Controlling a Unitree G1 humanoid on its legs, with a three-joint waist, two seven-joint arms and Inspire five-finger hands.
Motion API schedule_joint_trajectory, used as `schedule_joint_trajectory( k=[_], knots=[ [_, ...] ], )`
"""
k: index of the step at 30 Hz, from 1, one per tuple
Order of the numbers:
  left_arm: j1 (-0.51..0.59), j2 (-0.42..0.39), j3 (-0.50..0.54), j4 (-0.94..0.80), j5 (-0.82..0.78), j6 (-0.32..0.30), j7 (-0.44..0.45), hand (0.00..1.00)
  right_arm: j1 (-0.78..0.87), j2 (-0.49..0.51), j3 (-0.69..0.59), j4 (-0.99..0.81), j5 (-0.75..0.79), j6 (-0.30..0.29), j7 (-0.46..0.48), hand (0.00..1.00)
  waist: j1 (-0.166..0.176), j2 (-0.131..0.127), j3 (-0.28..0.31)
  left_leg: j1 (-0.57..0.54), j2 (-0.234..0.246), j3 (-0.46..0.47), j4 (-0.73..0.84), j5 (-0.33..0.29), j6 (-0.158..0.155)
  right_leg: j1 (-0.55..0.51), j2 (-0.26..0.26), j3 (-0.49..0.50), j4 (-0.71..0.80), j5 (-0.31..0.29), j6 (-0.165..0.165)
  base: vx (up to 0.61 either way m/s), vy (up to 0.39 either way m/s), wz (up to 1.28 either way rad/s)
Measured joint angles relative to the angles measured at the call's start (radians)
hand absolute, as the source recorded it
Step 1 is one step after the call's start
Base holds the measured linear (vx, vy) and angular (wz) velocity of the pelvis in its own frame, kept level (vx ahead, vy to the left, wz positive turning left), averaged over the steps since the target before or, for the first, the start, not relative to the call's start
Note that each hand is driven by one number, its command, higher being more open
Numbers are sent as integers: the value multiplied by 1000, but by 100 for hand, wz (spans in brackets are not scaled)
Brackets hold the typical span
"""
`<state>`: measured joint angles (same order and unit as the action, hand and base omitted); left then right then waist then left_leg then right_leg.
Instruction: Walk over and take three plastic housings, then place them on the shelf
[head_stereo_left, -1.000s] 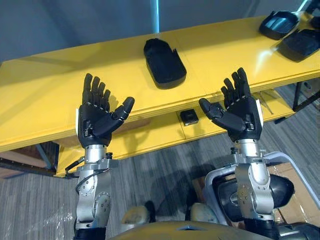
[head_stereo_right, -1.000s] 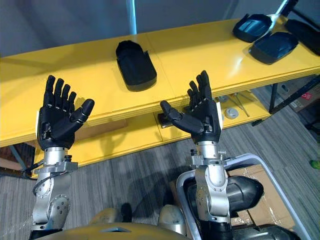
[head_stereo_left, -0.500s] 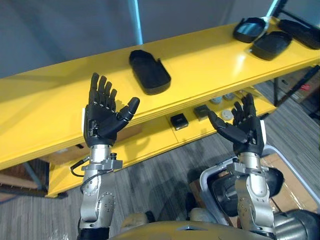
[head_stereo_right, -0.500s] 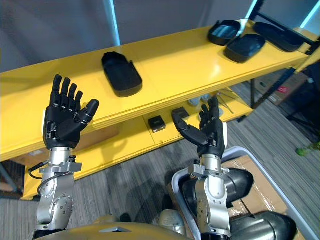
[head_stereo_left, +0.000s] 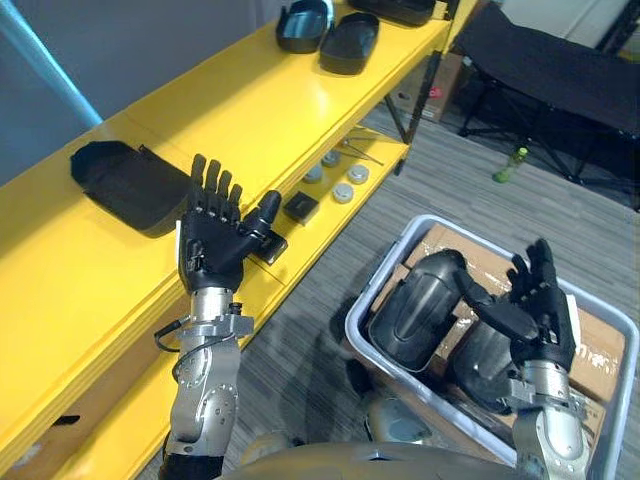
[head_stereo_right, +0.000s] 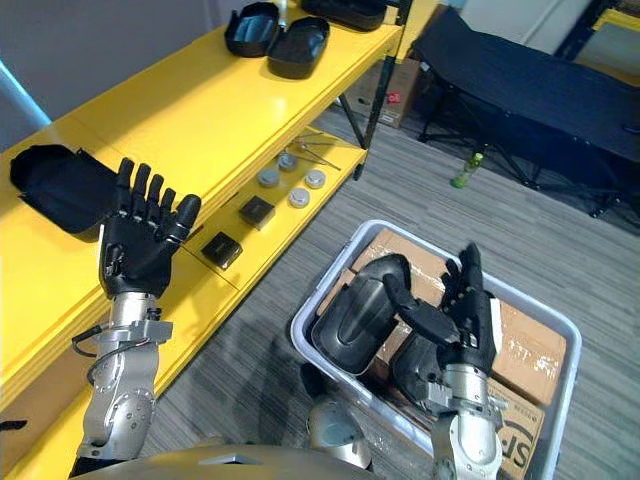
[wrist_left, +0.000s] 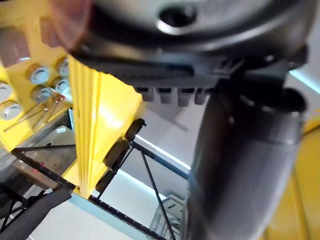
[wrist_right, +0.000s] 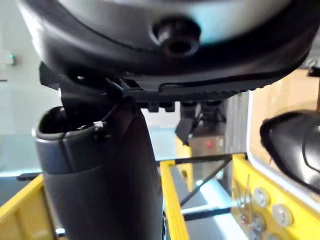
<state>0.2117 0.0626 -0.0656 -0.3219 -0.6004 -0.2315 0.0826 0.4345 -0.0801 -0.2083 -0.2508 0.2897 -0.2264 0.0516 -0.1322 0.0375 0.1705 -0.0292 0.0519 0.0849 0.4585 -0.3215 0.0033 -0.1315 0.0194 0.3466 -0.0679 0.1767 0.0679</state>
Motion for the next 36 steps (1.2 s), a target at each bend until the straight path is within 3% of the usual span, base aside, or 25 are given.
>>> schedule_joint_trajectory(
  k=[2, 5, 7, 12, 16, 17, 18, 19, 20, 21, 23, 24, 26, 27, 28, 29, 30, 33, 36],
  knots=[
    [39, -22, 13, -1, -22, 0, 6, 100, -63, -44, 51, 0, 0, 0, -4, 100, 35, 1, 2, -25, -32, -116, 53, -2, -3, -14, 2, 19, 14, 0, -1, -41, 34, -27],
    [76, -43, 62, -27, -53, -2, 3, 100, -158, -81, 97, -1, -1, 1, -31, 100, 81, 20, 4, -32, -32, -142, -2, -43, -17, -59, 7, -14, 33, 5, 2, -84, 75, 19],
    [75, -46, 95, -37, -69, -13, 1, 100, -178, -80, 110, 0, -1, 5, -43, 100, 107, 16, 7, -32, -39, -146, -29, -51, -28, -74, -1, -20, 42, 7, 6, -75, 61, 22],
    [75, -46, 129, -49, -120, -81, -46, 100, -159, -68, 142, -1, 3, 15, -76, 100, 125, 11, 14, -31, -58, -158, 30, -64, -15, -99, -1, -39, 168, -29, 29, -59, 57, 6],
    [96, -46, 84, -109, -126, -81, -105, 100, -76, 8, 143, -2, 3, 15, -54, 100, 125, -8, 32, -12, -57, -87, 109, -111, 9, -98, 11, -28, 218, -16, 49, -130, 64, -57],
    [116, -44, 69, -116, -125, -82, -114, 100, -65, 7, 143, -1, 3, 14, -26, 100, 126, -17, 40, -9, -48, -40, 129, -116, 22, -85, 2, -58, 173, 24, 33, -227, 46, -103],
    [117, -42, 62, -111, -121, -80, -112, 100, -69, 5, 145, -1, 5, 13, -11, 100, 122, -17, 48, -11, -39, -6, 129, -113, 30, -65, -17, -99, 134, 11, 1, -342, 25, -119],
    [106, -41, 54, -95, -104, -74, -89, 100, -119, -13, 160, 8, 11, 9, 10, 100, 129, -3, 75, 3, -16, 69, 105, -100, 40, -107, -51, -263, 239, -26, -45, -302, 15, -110],
    [108, -40, 57, -89, -98, -72, -77, 100, -170, -33, 183, 24, 11, 7, 15, 100, 134, -10, 71, 9, -5, 123, 84, -84, 41, -141, -78, -357, 343, -63, -76, -353, 32, -143],
    [104, -33, 68, -76, -90, -66, -62, 100, -265, -75, 229, 66, 11, -1, 25, 100, 140, -11, 70, 19, 9, 180, 40, -46, 43, -163, -130, -468, 516, -150, -99, -204, 19, -110],
    [84, -12, 72, -69, -33, -38, -60, 100, -395, -109, 296, 160, 9, -19, 16, 100, 157, 5, 70, 16, 46, 218, -1, 12, 43, -141, -201, -564, 728, -252, -104, -211, -69, -85],
    [61, -2, 69, -68, -19, -22, -74, 100, -444, -107, 328, 218, 8, -30, -2, 100, 173, 10, 71, 0, 69, 219, -19, 40, 28, -89, -244, -582, 801, -288, -94, -181, -145, -49],
    [36, 14, 68, -63, -35, -1, -111, 100, -455, -79, 356, 267, -1, -32, -24, 100, 197, -1, 65, -23, 87, 219, -52, 79, 5, 7, -308, -585, 804, -302, -73, -132, -199, -18],
    [34, 16, 70, -56, -47, 6, -125, 100, -442, -55, 358, 276, -10, -33, -30, 100, 203, -8, 61, -39, 93, 221, -58, 97, -6, 55, -333, -583, 772, -297, -65, -124, -273, -23],
    [39, 16, 76, -48, -68, 20, -139, 100, -415, -27, 358, 278, -10, -33, -39, 100, 211, -19, 56, -66, 100, 228, -51, 119, -17, 114, -356, -581, 684, -278, -36, -123, -310, -27],
    [50, 17, 77, -46, -78, 28, -147, 100, -394, -13, 358, 278, -10, -29, -39, 100, 210, -34, 48, -92, 104, 236, -35, 129, -23, 158, -367, -584, 579, -251, 19, -160, -401, -48],
    [74, 12, 79, -44, -84, 44, -161, 100, -374, -13, 355, 277, -9, -9, -37, 100, 213, -39, 45, -114, 119, 251, -23, 141, -43, 195, -346, -604, 464, -304, 109, -142, -339, -56],
    [137, -12, 47, -44, -96, 80, -191, 100, -315, -32, 336, 276, -11, 46, -27, 100, 208, -27, 38, -105, 168, 271, -69, 176, -95, 227, -275, -616, 270, -319, 131, -130, -289, -102],
    [180, -36, 17, -49, -118, 82, -205, 100, -237, -66, 316, 276, -9, 54, -8, 100, 186, -24, 36, -62, 166, 150, -130, 189, -114, 206, -230, -543, 237, -307, 107, -69, -179, -109]
  ],
)
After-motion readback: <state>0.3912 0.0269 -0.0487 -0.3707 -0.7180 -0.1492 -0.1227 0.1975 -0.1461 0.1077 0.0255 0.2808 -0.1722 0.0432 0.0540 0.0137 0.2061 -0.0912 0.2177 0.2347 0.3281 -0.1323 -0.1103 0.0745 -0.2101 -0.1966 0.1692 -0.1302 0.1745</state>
